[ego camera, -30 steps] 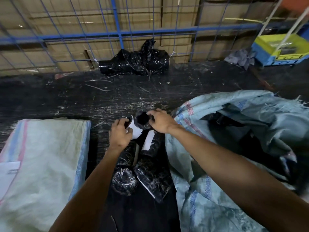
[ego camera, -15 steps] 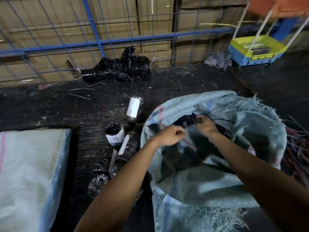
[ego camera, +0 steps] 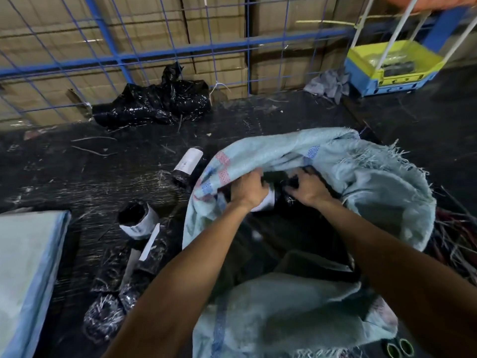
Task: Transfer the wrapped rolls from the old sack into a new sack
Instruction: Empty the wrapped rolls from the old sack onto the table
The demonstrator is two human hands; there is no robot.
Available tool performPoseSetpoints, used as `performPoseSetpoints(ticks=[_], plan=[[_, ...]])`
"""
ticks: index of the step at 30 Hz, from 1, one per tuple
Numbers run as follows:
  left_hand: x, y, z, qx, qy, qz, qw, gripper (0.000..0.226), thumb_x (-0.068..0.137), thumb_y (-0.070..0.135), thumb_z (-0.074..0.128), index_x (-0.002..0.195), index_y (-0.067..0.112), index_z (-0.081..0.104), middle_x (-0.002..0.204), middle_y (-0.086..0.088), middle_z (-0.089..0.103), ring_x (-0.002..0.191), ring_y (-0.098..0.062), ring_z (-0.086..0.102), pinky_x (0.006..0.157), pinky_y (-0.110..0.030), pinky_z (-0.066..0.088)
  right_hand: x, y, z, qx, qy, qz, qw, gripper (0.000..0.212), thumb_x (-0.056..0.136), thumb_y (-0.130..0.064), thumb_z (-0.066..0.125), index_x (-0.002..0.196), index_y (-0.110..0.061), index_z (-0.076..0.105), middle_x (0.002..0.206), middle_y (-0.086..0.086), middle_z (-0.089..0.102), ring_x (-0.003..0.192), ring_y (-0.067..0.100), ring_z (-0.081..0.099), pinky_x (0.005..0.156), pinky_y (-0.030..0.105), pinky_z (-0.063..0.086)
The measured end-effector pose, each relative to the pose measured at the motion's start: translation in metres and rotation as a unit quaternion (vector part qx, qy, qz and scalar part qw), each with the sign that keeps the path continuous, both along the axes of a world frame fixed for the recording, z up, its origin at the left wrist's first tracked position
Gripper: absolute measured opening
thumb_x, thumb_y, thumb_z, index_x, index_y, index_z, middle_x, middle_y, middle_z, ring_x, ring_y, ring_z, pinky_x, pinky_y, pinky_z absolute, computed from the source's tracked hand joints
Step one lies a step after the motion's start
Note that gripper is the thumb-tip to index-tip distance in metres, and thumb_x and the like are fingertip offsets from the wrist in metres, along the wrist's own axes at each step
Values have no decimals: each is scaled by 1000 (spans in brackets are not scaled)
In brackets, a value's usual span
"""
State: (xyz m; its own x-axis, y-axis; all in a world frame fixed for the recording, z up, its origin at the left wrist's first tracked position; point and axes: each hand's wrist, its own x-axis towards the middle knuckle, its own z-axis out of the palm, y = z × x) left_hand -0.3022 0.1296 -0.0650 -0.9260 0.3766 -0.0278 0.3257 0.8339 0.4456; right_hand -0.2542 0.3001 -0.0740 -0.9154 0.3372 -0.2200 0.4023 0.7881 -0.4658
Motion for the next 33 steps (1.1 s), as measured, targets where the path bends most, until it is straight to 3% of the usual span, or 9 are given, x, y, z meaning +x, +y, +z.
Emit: performPoseSetpoints(ticks=[4,8,13,19,22,25,27,30,33], plan=[[-16,9,-33,-123,-175,-129,968,99,84,33,71,158,24,7,160,-7,24,144,-31,27,113,-40,31,-7,7,-27,-39,-113,63,991,85,86,-38,70,155,-24,22,158,13,27,144,31,30,116,37,28],[-15,14,-52,-181,-91,-130,971,87,89,22,65,157,18,11,159,-16,23,144,-36,28,114,-45,29,-8,0,-41,-91,-74,43,992,79,91,-16,63,155,-18,18,152,15,38,140,32,36,115,39,30],[2,2,-49,-184,-102,-76,975,107,71,49,77,150,13,16,150,-17,35,137,-36,35,111,-44,31,0,-2,-38,-70,-105,25,992,54,86,-30,62,137,-28,43,133,11,57,122,30,53,103,39,43],[39,-39,16,60,-257,11,964,101,74,54,72,153,14,24,155,-5,34,139,-25,36,104,-32,37,30,-23,-1,-205,-72,-93,972,56,89,-37,60,140,-20,47,135,6,56,120,25,55,94,27,41],[60,-88,49,250,-403,54,879,65,78,45,73,135,21,54,139,3,55,124,-16,51,99,-29,39,51,-45,12,-359,-49,-130,923,37,84,-32,61,120,-23,63,118,5,65,99,24,59,84,32,45],[79,-151,73,410,-503,102,754,34,84,31,69,113,13,69,108,-11,72,93,-23,68,89,-35,54,67,-72,26,-522,-61,-112,843,35,84,-25,58,118,-16,64,110,12,67,92,27,64,83,38,53],[90,-199,84,488,-494,120,709,29,84,27,64,105,9,72,96,-13,73,82,-23,70,79,-31,56,70,-95,36,-597,-68,-94,794,44,80,-23,62,122,-12,63,112,15,67,93,28,66,88,40,53],[99,-276,86,568,-458,160,665,31,86,29,57,95,8,77,91,-13,73,77,-23,71,71,-30,59,67,-145,56,-622,-80,-43,778,53,76,-24,67,125,-5,63,110,16,68,90,27,67,82,37,56],[93,-349,74,578,-388,229,680,34,97,32,52,115,10,70,101,-13,74,82,-24,73,70,-33,60,57,-206,72,-601,-80,53,794,37,91,-20,61,128,-20,65,120,8,69,103,21,68,90,35,56]])
